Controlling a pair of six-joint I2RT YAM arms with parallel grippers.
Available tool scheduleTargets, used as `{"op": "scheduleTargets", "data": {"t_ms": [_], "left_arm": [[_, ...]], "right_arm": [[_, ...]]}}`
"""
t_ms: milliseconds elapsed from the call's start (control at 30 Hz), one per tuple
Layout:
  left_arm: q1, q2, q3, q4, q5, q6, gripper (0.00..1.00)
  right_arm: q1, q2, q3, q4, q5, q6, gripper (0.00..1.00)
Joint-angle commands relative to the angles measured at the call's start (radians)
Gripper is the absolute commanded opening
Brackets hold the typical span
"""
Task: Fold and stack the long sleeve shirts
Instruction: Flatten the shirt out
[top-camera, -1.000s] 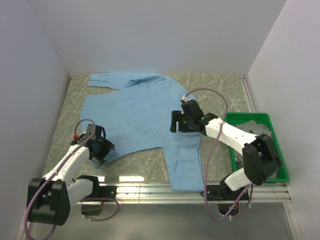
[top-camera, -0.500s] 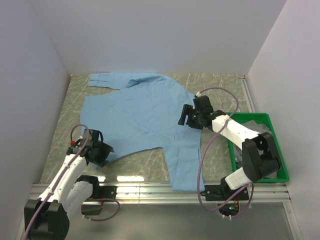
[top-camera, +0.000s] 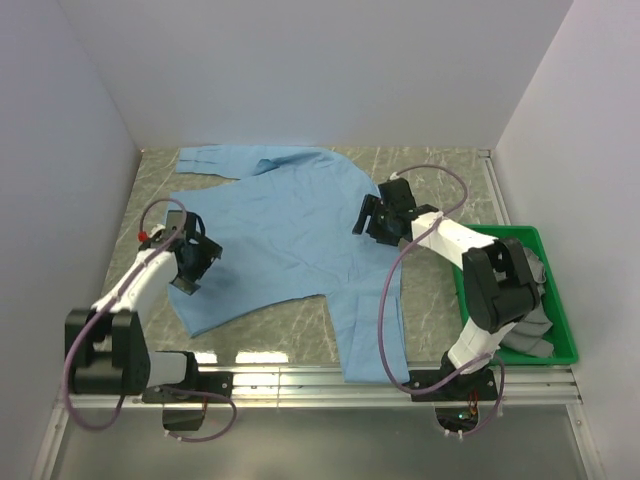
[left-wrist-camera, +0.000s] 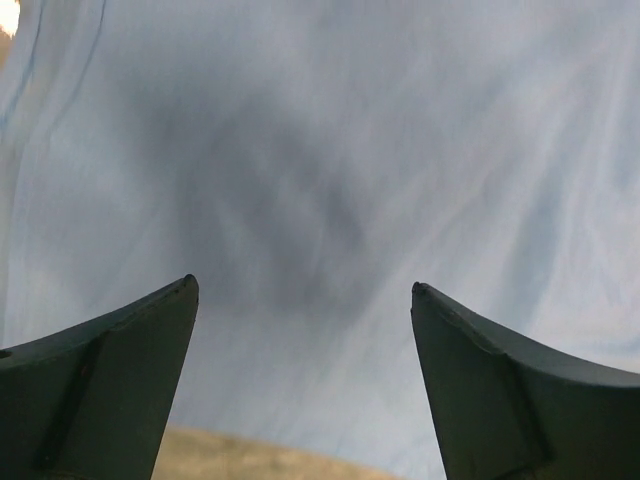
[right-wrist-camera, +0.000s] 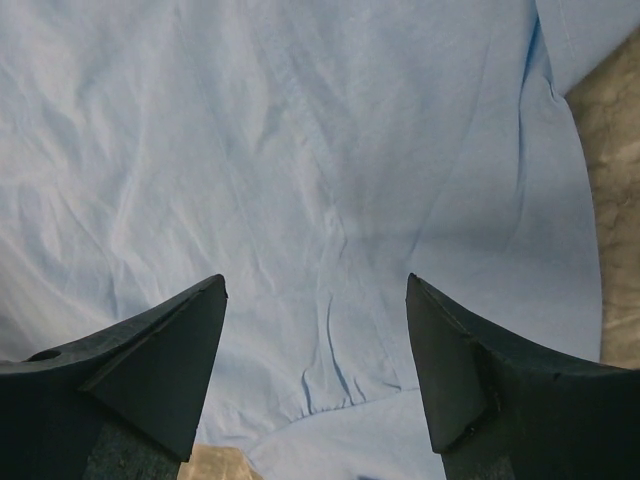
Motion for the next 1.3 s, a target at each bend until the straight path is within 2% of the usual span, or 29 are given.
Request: {"op": "scheduleTargets", "data": {"t_ms": [0, 133, 300, 567, 800, 900, 1067, 1267], "left_arm": [[0.033, 0.098, 0.07, 0.085, -0.051, 0.074, 0.91], [0.063, 0.23, 0.101, 0.102, -0.052, 0.093, 0.87], [0.077, 0.289, 0.061, 0.082, -0.002, 0.094, 0.77], [0.098, 0.134, -0.189, 0.074, 0.064, 0.045, 0.74], [0.125, 0.002, -0.152, -0.038, 0.021, 0.082, 0.75], [0.128, -0.007, -0.076, -0.041, -0.002, 0.106, 0.76], [0.126, 0.048, 0.062, -0.003, -0.049, 0.155, 0.81], [0.128, 0.172, 0.136, 0.031, -0.048, 0.168, 0.8]], "right_arm": [[-0.029, 0.028, 0.001, 0.028, -0.019, 0.05, 0.79], [-0.06, 0.062, -0.022, -0.009, -0.052, 0.059, 0.79], [-0.092, 0.054, -0.106, -0.035, -0.096, 0.081, 0.79], [-0.121, -0.016, -0.235, -0.078, -0.152, 0.081, 0.81], [-0.109, -0.163, -0.321, -0.087, -0.144, 0.063, 0.82], [-0.075, -0.209, -0.283, -0.092, -0.098, -0.009, 0.81], [-0.023, -0.22, -0.124, -0.057, -0.044, -0.129, 0.8], [0.008, -0.059, 0.105, 0.011, -0.075, -0.172, 0.78]]}}
